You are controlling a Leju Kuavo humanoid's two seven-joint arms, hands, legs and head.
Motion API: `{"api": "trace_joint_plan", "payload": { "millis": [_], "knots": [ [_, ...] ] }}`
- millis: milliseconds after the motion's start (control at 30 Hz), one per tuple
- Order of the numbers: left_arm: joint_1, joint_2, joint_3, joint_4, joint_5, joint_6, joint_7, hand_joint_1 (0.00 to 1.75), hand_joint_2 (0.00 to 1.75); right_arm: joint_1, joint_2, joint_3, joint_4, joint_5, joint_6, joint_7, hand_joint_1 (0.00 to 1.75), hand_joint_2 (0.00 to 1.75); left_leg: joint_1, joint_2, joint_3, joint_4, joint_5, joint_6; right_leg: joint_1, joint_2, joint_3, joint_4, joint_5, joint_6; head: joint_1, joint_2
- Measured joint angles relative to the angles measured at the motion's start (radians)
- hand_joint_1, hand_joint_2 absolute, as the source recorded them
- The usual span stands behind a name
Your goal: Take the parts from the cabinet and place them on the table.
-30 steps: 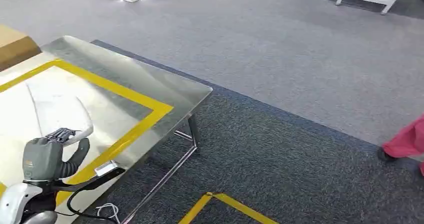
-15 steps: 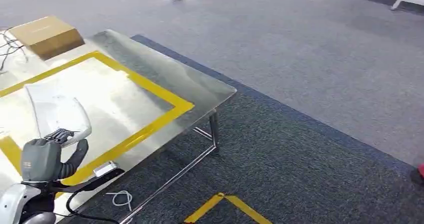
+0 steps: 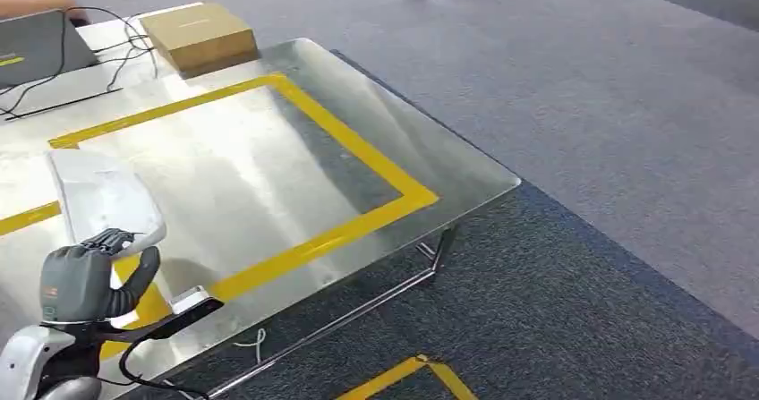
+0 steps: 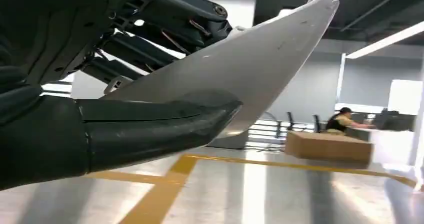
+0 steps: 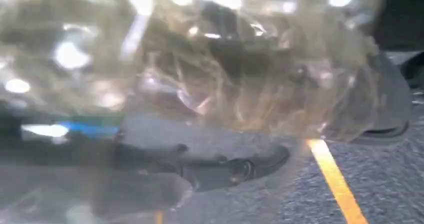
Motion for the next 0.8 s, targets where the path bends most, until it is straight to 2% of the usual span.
{"api": "trace_joint_plan", "payload": {
  "millis": [33, 67, 100, 133, 167, 200, 233, 300, 333, 367, 400, 433, 467, 500, 533, 567, 600, 633, 667, 700, 733, 800],
  "knots": [
    [0.0, 0.0, 0.0, 0.0, 0.0, 0.0, 0.0, 1.64, 1.75, 0.002, 0.0, 0.0, 0.0, 0.0, 0.0, 0.0, 0.0, 0.0, 0.0, -0.014, 0.002, 0.0, -0.001, 0.001, 0.0, 0.001, -0.005, -0.01, 0.024, -0.003, 0.0, 0.0],
    [0.0, -0.001, 0.0, 0.0, 0.0, 0.0, 0.0, 1.64, 1.75, 0.002, 0.0, 0.001, 0.0, 0.0, 0.0, 0.002, 0.0, 0.0, -0.001, -0.032, 0.006, 0.0, -0.002, 0.001, 0.001, 0.004, 0.014, -0.072, 0.077, -0.007, 0.0, 0.0],
    [0.0, -0.001, 0.0, 0.0, 0.0, 0.0, 0.0, 1.64, 1.75, 0.001, 0.0, 0.001, 0.0, 0.0, 0.0, 0.002, 0.0, 0.0, -0.001, -0.045, 0.01, 0.0, -0.003, 0.0, 0.001, 0.01, 0.042, -0.144, 0.123, -0.011, 0.0, 0.0],
    [0.0, -0.001, 0.0, 0.0, 0.0, 0.0, 0.0, 1.64, 1.75, 0.0, 0.0, 0.001, 0.0, 0.0, 0.0, 0.001, 0.0, 0.0, -0.001, -0.057, 0.015, 0.0, -0.005, -0.002, 0.001, 0.027, 0.082, -0.24, 0.175, -0.016, 0.0, 0.0],
    [0.001, -0.001, 0.0, 0.0, 0.0, 0.0, 0.0, 1.64, 1.75, 0.0, 0.0, 0.001, 0.0, 0.001, 0.0, 0.001, 0.0, 0.0, 0.001, -0.068, 0.017, 0.0, -0.007, -0.005, -0.001, 0.061, 0.107, -0.289, 0.175, -0.021, 0.0, 0.0],
    [0.002, -0.001, 0.002, -0.001, 0.0, 0.003, 0.0, 1.64, 1.75, -0.001, 0.0, 0.0, 0.001, 0.003, 0.002, 0.001, 0.0, 0.0, -0.001, -0.083, 0.008, 0.004, -0.007, -0.012, -0.006, 0.107, 0.106, -0.3, 0.171, -0.021, -0.001, 0.0],
    [0.007, 0.0, 0.003, -0.001, 0.0, 0.004, 0.0, 1.64, 1.75, -0.002, 0.0, 0.0, 0.001, 0.008, 0.004, -0.011, 0.0, 0.0, 0.004, -0.093, 0.001, 0.007, -0.006, -0.02, -0.005, 0.096, 0.117, -0.303, 0.168, -0.021, -0.001, 0.0],
    [0.027, 0.003, 0.009, -0.004, 0.0, 0.011, 0.0, 1.64, 1.75, -0.001, 0.001, 0.0, 0.005, 0.015, 0.011, -0.012, 0.0, 0.0, 0.011, -0.114, -0.002, 0.002, -0.001, -0.034, 0.002, 0.08, 0.119, -0.303, 0.167, -0.029, -0.002, 0.0],
    [0.036, 0.005, 0.014, -0.006, 0.0, 0.015, 0.0, 1.64, 1.75, -0.001, 0.006, 0.001, 0.007, 0.018, 0.017, -0.012, 0.0, 0.0, 0.009, -0.123, -0.003, 0.003, -0.003, -0.041, -0.006, 0.065, 0.124, -0.313, 0.171, -0.037, -0.001, 0.0],
    [0.044, 0.005, 0.019, -0.006, 0.0, 0.017, 0.0, 1.64, 1.75, -0.003, 0.011, 0.001, 0.012, 0.02, 0.021, -0.012, 0.0, 0.0, 0.005, -0.067, -0.007, 0.019, -0.016, -0.044, -0.007, 0.05, 0.13, -0.319, 0.173, -0.042, -0.005, 0.0],
    [0.043, 0.009, 0.023, -0.008, -0.001, 0.019, 0.0, 1.64, 1.75, -0.002, 0.012, 0.0, 0.016, 0.022, 0.023, -0.013, 0.0, 0.0, 0.004, -0.024, -0.026, 0.059, -0.045, -0.049, -0.006, 0.037, 0.132, -0.321, 0.171, -0.049, -0.011, 0.0],
    [0.041, 0.009, 0.026, -0.009, -0.001, 0.019, 0.0, 1.64, 1.75, -0.001, 0.014, 0.0, 0.02, 0.024, 0.026, -0.013, 0.0, 0.0, 0.004, -0.001, -0.057, 0.124, -0.082, -0.055, -0.006, 0.022, 0.134, -0.321, 0.169, -0.051, -0.011, 0.0],
    [0.042, 0.009, 0.026, -0.009, -0.001, 0.019, 0.001, 1.64, 1.75, 0.0, 0.016, 0.0, 0.024, 0.024, 0.029, -0.013, 0.0, 0.0, 0.007, 0.011, -0.099, 0.209, -0.12, -0.059, -0.005, 0.005, 0.135, -0.321, 0.167, -0.053, -0.011, 0.0],
    [0.047, 0.009, 0.026, -0.009, -0.002, 0.019, 0.001, 1.64, 1.75, 0.0, 0.019, 0.0, 0.027, 0.024, 0.032, -0.013, 0.0, 0.0, 0.009, 0.014, -0.132, 0.275, -0.141, -0.062, -0.005, -0.011, 0.135, -0.32, 0.164, -0.054, -0.011, 0.0],
    [0.05, 0.008, 0.026, -0.009, -0.001, 0.019, 0.001, 1.64, 1.75, 0.0, 0.021, 0.0, 0.029, 0.024, 0.035, -0.013, 0.0, 0.0, 0.009, 0.015, -0.143, 0.294, -0.136, -0.064, -0.004, -0.026, 0.137, -0.32, 0.162, -0.053, -0.011, 0.0],
    [0.051, 0.008, 0.027, -0.009, -0.001, 0.018, 0.001, 1.64, 1.75, 0.0, 0.023, 0.0, 0.032, 0.024, 0.035, -0.013, 0.0, 0.0, 0.01, 0.017, -0.132, 0.273, -0.11, -0.064, -0.004, -0.04, 0.14, -0.32, 0.159, -0.053, -0.011, 0.0],
    [0.051, 0.008, 0.029, -0.009, -0.002, 0.018, 0.001, 1.64, 1.75, -0.001, 0.024, 0.0, 0.034, 0.025, 0.035, -0.013, 0.0, 0.0, 0.009, 0.02, -0.099, 0.21, -0.066, -0.062, -0.004, -0.054, 0.145, -0.32, 0.156, -0.051, -0.011, 0.0],
    [0.051, 0.009, 0.031, -0.009, -0.002, 0.018, 0.002, 1.64, 1.75, -0.003, 0.026, 0.0, 0.035, 0.026, 0.035, -0.013, 0.0, 0.0, 0.008, 0.03, -0.05, 0.121, -0.019, -0.057, -0.003, -0.067, 0.152, -0.32, 0.153, -0.049, -0.011, 0.0],
    [0.051, 0.01, 0.032, -0.009, -0.002, 0.018, 0.002, 1.64, 1.75, -0.004, 0.027, 0.0, 0.037, 0.027, 0.035, -0.013, 0.0, 0.0, 0.003, 0.065, -0.004, 0.038, 0.016, -0.049, -0.002, -0.077, 0.159, -0.32, 0.148, -0.046, -0.011, 0.0],
    [0.049, 0.011, 0.034, -0.009, -0.003, 0.019, 0.002, 1.64, 1.75, -0.004, 0.028, 0.0, 0.039, 0.029, 0.035, -0.013, 0.0, 0.0, -0.01, 0.117, 0.015, 0.006, -0.006, -0.041, 0.003, -0.088, 0.162, -0.32, 0.144, -0.04, -0.011, 0.0],
    [0.048, 0.011, 0.034, -0.011, -0.005, 0.019, 0.002, 1.64, 1.75, -0.005, 0.028, 0.0, 0.039, 0.031, 0.035, -0.013, 0.0, 0.0, -0.012, 0.111, 0.014, -0.003, -0.005, -0.033, 0.007, -0.094, 0.16, -0.318, 0.14, -0.033, -0.012, 0.0],
    [0.052, 0.011, 0.037, -0.011, -0.008, 0.019, 0.002, 1.64, 1.75, -0.007, 0.029, -0.001, 0.04, 0.035, 0.035, -0.012, 0.0, 0.0, -0.014, 0.087, 0.008, -0.003, -0.005, -0.027, 0.007, -0.122, 0.17, -0.325, 0.138, -0.026, -0.011, 0.0]
  ]
}}
